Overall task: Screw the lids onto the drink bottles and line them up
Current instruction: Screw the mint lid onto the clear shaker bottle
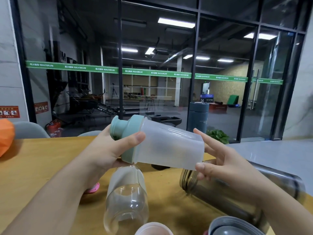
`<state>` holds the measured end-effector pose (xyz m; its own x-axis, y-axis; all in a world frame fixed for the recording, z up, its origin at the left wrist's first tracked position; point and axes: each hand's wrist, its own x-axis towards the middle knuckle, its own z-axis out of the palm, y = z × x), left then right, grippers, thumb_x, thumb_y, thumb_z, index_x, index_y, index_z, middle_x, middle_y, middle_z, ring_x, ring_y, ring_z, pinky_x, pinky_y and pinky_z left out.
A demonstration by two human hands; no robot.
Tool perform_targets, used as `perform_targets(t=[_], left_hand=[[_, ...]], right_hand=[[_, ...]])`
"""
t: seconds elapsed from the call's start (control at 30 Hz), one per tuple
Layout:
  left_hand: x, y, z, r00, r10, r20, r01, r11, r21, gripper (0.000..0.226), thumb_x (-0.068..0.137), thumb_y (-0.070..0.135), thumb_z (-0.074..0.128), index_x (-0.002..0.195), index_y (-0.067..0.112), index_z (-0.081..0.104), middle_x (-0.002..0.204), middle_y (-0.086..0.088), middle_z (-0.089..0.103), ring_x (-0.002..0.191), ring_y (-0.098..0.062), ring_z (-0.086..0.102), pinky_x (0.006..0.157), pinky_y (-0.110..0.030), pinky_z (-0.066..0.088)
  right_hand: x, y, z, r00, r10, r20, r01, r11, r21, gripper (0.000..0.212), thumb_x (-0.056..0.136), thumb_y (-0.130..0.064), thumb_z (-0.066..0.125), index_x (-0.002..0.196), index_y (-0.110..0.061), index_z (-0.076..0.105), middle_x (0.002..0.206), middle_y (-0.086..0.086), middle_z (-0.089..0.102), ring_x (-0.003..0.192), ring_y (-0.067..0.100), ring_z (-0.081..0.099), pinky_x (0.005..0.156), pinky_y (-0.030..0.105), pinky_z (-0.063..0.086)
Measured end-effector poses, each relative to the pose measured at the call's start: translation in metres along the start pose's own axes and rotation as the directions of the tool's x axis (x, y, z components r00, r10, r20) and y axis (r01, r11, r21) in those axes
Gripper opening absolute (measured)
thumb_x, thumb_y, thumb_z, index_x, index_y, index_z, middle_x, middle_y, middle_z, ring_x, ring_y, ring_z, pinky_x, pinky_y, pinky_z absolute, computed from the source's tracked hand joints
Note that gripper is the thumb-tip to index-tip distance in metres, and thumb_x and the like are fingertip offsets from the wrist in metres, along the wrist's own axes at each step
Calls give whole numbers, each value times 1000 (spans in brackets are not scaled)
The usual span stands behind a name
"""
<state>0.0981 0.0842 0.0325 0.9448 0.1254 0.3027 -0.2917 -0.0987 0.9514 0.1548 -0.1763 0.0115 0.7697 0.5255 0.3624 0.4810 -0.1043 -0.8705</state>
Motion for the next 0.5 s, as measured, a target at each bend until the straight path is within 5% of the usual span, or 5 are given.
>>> perform_targets(t=[0.13,0.23,0.37,0.5], left_hand=[[-1,1,-2,999,27,20,-27,1000,-12,101,18,62,87,107,23,62,95,-3,74,88,-20,72,64,-36,59],[-2,1,1,999,36,39,-36,999,-11,85,31,52,86,108,23,62,100,-7,73,92,-23,71,72,-44,60],[-3,2,3,998,52,40,-51,999,-9,73,39,46,79,106,24,62,101,-9,72,93,-26,70,79,-48,58],[-3,2,2,997,75,19,-74,997,-22,72,42,46,79,108,23,63,104,-12,71,96,-30,69,83,-54,55]], right_hand=[[1,1,0,1000,-10,8,11,997,-77,65,64,-55,64,125,-35,54,82,-7,72,51,14,58,48,21,45],[2,1,5,999,-1,-38,-1,998,-59,57,65,-65,50,95,-19,64,58,-9,65,39,12,50,39,17,35],[6,8,5,992,118,-52,-121,991,-49,79,70,-70,40,93,3,62,57,2,65,33,10,41,36,17,27],[4,8,4,992,118,-41,-121,991,-65,99,50,-88,49,99,-3,62,65,18,64,40,14,46,39,18,33]])
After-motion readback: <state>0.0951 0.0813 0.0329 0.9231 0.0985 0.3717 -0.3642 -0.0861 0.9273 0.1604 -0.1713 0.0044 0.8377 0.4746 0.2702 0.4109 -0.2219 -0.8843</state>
